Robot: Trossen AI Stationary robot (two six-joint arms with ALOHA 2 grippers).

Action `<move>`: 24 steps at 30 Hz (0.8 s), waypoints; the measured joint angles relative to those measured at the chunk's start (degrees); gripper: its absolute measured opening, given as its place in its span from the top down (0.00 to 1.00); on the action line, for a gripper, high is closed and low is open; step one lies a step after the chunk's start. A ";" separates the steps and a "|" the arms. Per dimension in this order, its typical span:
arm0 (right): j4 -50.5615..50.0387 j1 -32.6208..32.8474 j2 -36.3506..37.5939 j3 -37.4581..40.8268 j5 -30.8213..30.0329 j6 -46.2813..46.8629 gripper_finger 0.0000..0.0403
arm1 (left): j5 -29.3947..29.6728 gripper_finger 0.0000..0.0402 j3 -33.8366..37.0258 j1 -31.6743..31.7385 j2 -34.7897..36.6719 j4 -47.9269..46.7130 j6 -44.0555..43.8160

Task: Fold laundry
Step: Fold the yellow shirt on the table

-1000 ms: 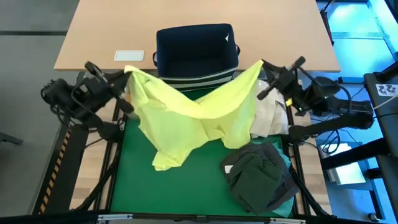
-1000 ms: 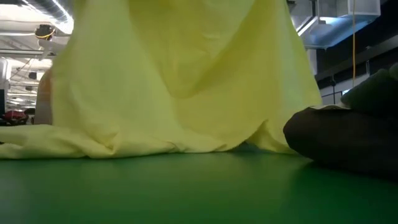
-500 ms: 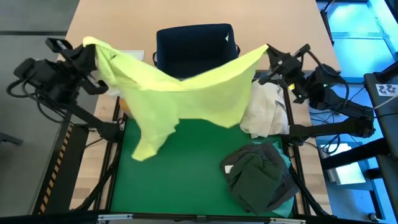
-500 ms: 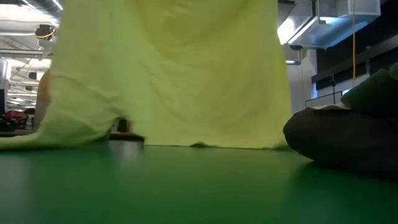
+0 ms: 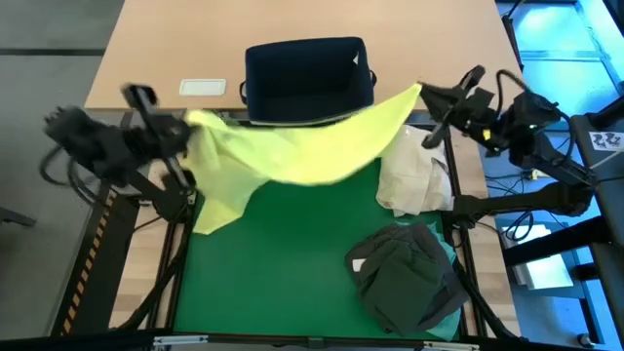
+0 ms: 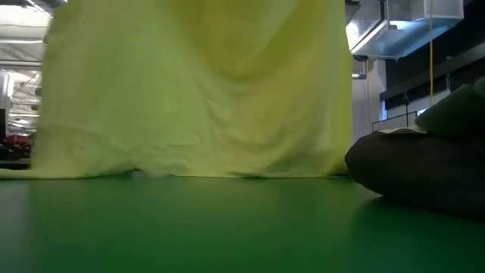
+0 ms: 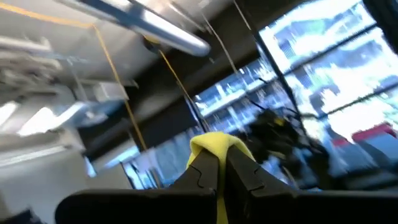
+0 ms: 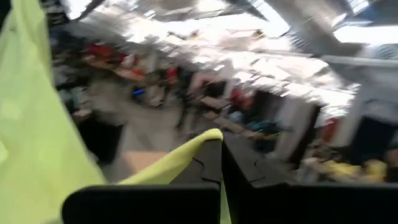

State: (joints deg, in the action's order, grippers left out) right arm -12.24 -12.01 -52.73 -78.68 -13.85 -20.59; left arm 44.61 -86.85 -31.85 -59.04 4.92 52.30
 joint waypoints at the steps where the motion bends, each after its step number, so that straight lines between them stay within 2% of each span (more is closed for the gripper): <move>1: -1.76 0.00 0.32 -0.02 1.53 1.06 1.00 | 1.53 1.00 0.00 -1.10 -1.15 0.03 -1.06; 8: -12.46 0.04 3.58 -0.11 13.41 6.76 1.00 | 10.32 1.00 -0.02 -8.25 -10.01 0.32 -4.61; 14: -20.58 0.04 5.61 -0.15 22.05 11.08 1.00 | 19.36 1.00 -0.02 -14.73 -18.06 0.32 -17.87; 18: -28.19 0.04 5.81 0.51 24.68 12.76 1.00 | 23.62 1.00 -0.02 -19.39 -23.49 0.23 -27.98; 21: -31.78 0.04 6.05 4.11 26.81 15.25 1.00 | 26.44 1.00 -0.02 -23.64 -27.40 0.25 -35.51; 24: -31.16 0.21 7.31 10.64 27.77 17.51 1.00 | 29.82 1.00 -0.02 -27.66 -31.43 0.25 -43.18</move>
State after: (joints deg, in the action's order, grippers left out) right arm -43.39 -11.80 -45.42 -68.03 13.92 -3.08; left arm 74.43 -86.87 -59.51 -90.47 5.16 9.12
